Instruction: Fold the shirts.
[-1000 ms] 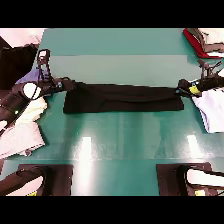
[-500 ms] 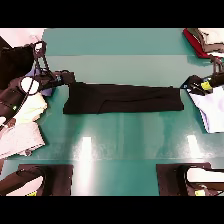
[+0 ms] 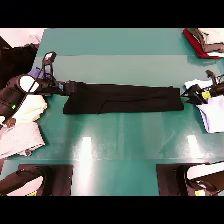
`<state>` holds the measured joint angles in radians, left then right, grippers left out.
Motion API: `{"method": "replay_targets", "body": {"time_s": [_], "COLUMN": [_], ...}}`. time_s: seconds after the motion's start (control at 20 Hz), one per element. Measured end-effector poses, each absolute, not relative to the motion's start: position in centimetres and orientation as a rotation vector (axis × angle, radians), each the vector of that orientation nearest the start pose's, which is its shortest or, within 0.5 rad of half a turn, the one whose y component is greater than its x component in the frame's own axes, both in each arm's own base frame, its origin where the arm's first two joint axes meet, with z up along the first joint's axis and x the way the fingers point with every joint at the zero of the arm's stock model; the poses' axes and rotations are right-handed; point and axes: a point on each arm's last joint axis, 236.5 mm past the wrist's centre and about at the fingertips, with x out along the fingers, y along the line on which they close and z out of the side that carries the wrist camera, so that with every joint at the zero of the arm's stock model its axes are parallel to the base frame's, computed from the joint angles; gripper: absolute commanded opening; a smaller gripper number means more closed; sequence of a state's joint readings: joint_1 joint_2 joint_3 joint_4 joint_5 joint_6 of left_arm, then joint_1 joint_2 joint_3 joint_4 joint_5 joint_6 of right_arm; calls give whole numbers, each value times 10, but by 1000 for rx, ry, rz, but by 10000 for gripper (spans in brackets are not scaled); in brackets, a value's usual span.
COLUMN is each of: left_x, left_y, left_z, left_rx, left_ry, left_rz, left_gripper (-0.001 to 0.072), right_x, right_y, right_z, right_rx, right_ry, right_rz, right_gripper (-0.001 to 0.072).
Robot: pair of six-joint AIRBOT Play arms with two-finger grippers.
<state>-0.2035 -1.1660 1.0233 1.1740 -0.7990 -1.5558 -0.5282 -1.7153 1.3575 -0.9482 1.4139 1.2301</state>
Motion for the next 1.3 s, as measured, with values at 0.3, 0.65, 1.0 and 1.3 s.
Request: {"method": "replay_targets", "body": {"time_s": [0.3,0.65,1.0,1.3], "left_x": [389,382,399,434], "left_y": [-152,-161,-187,-260], "left_z": [43,43,59,45], "left_rx": [-278,-311,-344,-284], "left_ry": [1027,1056,989,1004], "left_rz": [-339,-368,-435,-554], "left_gripper": [124,32,32,32], "right_x": [400,402,415,452], "right_y": [-56,-36,-13,57], "right_z": [-78,-91,-52,67], "right_rx": [814,733,569,479], "right_ry": [1424,1436,1382,1182], "right_rz": [326,419,514,670], "right_gripper": [475,13,8,8]}}
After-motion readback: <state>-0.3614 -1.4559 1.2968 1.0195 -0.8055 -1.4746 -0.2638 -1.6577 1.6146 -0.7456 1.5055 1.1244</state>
